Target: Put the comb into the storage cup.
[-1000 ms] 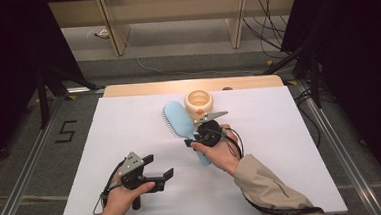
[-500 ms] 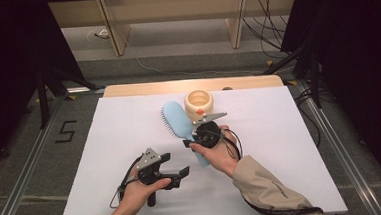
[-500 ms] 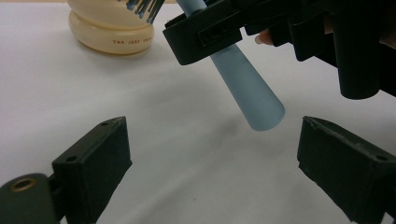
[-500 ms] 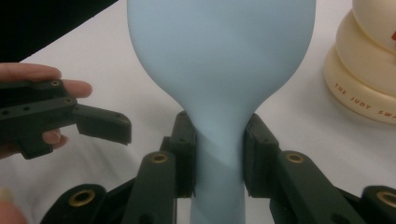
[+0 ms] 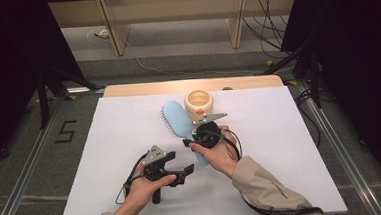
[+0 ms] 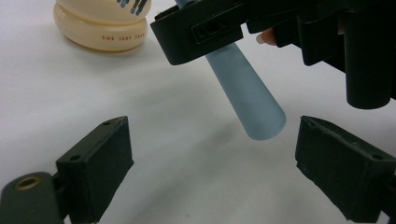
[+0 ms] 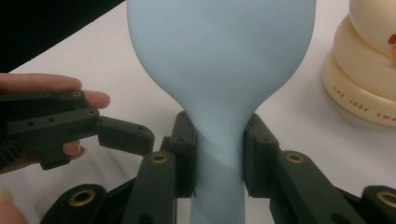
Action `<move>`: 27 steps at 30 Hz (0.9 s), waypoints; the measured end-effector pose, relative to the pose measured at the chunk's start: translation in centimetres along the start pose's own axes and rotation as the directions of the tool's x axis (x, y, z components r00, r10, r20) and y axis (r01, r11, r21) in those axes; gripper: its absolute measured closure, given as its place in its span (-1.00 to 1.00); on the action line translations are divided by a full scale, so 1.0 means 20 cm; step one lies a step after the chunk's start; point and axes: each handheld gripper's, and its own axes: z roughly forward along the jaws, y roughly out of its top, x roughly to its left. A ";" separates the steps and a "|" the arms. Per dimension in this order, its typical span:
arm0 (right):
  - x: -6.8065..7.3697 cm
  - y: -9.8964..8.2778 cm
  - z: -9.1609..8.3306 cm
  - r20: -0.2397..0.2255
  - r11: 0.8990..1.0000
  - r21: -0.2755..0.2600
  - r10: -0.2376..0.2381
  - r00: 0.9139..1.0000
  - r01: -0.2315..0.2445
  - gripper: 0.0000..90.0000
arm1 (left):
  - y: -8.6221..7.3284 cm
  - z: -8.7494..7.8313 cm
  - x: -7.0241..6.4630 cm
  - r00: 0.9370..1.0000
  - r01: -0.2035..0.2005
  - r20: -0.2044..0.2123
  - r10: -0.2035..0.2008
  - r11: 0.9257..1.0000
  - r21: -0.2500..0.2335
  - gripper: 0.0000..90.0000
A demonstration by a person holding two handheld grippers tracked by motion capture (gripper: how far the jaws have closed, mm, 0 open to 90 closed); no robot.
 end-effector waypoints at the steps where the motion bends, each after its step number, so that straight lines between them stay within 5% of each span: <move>1: 0.00 0.00 0.00 -0.002 1.000 0.000 0.002 1.000 -0.002 0.56 | 0.00 0.00 0.00 1.000 0.001 0.001 -0.001 1.000 -0.001 -0.77; 27: 0.03 -0.01 0.01 -0.010 1.000 -0.013 -0.006 1.000 0.005 0.56 | 0.02 0.10 -0.05 0.999 0.009 0.035 -0.009 1.000 0.004 -0.66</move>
